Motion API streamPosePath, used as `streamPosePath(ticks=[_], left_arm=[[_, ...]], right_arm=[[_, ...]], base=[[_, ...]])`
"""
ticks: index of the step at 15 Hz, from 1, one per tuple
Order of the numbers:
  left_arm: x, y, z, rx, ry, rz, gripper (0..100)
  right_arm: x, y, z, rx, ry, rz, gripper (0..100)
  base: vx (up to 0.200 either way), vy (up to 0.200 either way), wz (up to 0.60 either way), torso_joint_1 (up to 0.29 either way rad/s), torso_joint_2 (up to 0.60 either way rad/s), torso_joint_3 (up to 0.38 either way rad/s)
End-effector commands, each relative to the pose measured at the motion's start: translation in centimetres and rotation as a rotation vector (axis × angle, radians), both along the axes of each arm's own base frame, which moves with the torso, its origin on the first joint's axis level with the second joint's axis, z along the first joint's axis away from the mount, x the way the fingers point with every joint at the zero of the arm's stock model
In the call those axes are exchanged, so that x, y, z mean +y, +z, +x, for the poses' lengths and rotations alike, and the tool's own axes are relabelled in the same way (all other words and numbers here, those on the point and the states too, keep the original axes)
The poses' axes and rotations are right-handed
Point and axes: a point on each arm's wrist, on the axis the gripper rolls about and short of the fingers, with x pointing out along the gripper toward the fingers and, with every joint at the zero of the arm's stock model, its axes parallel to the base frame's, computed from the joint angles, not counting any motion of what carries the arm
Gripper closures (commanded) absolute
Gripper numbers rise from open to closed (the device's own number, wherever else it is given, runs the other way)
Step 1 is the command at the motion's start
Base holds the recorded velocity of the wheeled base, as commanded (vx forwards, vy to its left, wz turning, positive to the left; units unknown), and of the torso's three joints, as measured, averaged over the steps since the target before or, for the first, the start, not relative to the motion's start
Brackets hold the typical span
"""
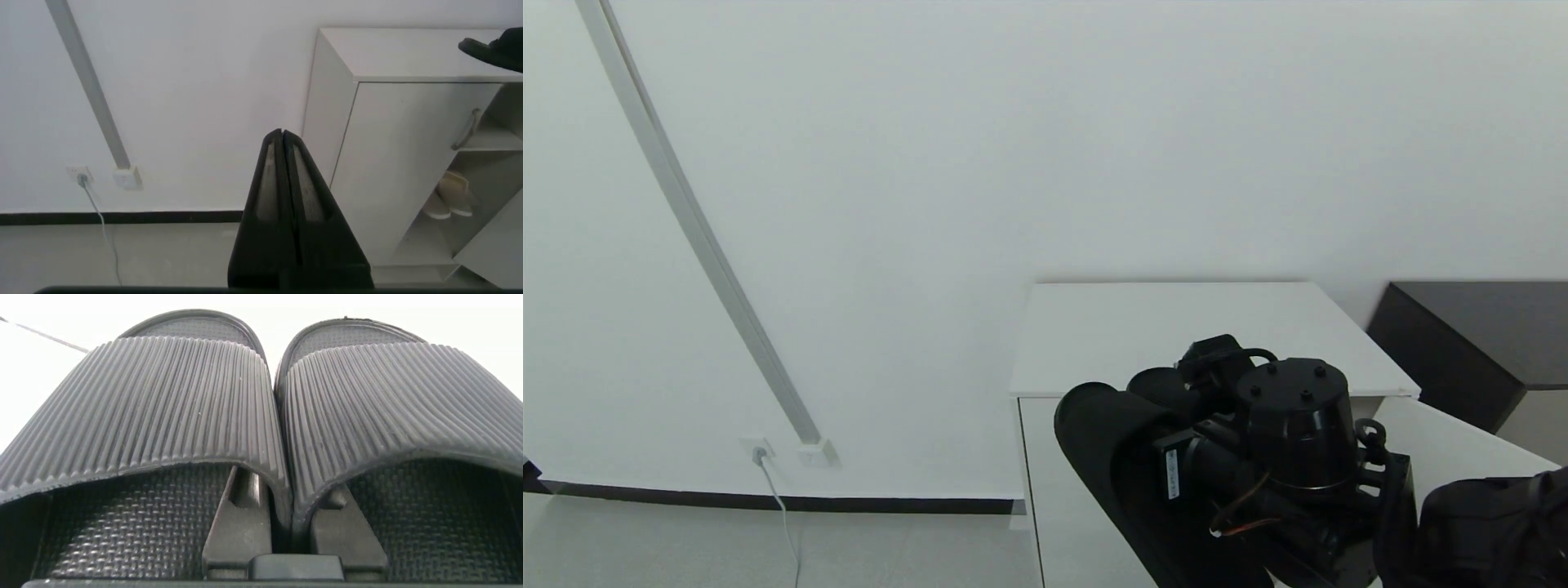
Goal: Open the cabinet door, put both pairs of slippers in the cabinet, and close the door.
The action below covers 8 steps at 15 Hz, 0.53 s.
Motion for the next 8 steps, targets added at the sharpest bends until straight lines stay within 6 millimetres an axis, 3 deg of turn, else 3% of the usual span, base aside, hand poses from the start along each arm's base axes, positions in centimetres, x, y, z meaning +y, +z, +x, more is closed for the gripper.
streamPosePath(ticks=[1, 8], left_arm=[[0.00, 0.00, 0.01, 0.001, 0.001, 0.000, 100], [0.00, 0.00, 0.01, 0.001, 0.001, -0.002, 100]], right_arm=[[0.05, -0.16, 0.02, 0.002, -0.001, -0.004, 100], [0.00, -0.27, -0.02, 0.006, 0.000, -0.006, 100]], base=[[-0.200, 0.000, 0.00, 0.002, 0.01, 0.002], [0.000, 0.000, 0.00, 0.000, 0.00, 0.000]])
